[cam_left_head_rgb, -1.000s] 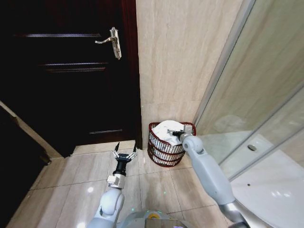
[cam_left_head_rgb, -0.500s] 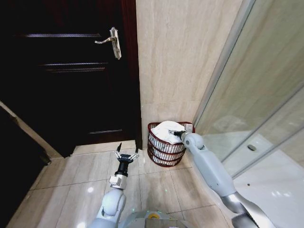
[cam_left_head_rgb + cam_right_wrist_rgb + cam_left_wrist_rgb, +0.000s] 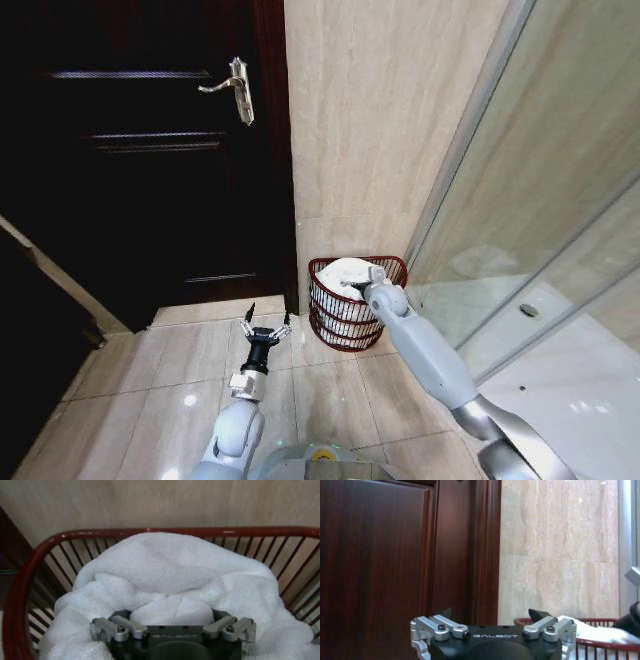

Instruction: Discard the used towel into the hamper.

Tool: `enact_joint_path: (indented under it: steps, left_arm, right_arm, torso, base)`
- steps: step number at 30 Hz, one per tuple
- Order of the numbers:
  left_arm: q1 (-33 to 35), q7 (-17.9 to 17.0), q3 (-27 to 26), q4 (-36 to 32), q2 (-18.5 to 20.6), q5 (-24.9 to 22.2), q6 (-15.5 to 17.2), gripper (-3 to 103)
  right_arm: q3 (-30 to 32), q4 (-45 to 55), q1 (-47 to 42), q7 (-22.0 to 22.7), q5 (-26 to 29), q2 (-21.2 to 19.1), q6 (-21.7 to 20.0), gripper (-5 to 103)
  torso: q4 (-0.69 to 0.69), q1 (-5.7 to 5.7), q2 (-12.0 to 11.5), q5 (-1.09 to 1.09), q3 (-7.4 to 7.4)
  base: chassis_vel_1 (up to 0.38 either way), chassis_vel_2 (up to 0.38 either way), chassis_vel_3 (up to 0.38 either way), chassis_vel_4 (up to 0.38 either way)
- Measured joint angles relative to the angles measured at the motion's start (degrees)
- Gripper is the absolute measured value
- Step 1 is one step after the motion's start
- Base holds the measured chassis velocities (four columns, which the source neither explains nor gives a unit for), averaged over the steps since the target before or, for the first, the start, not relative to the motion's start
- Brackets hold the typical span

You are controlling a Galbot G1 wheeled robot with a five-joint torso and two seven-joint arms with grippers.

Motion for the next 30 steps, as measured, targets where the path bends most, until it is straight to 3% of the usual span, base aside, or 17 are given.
enact_joint_path:
  steps: [7,17,30]
  left_arm:
    - [-0.2,0.0,-0.1,0.4,0.1,-0.7,-0.4,100]
    - [-0.1,0.0,0.1,1.2,-0.1,-0.9,-1.0,100]
    - [0.1,0.0,-0.6,1.8,0.3,-0.9,-1.5,100]
  right_arm:
    - [1.8,2.0,0.0,1.5,1.7,0.5,0.0,100]
    - [4.4,13.3,-1.7,1.7,-1.6,-2.9,0.3,100]
    - [5.5,0.7,1.8,-3.9,-9.4,1.7,3.7,100]
  torso:
    - [0.01,0.0,0.0,0.02,0.02]
    - [-0.01,0.0,0.0,0.01,0.0]
    - [0.0,0.0,0.0,0.01,0.01]
  base:
    - [0.0,0.0,0.0,0.0]
    - [0.0,0.0,0.0,0.0]
    - [0.0,0.0,0.0,0.0]
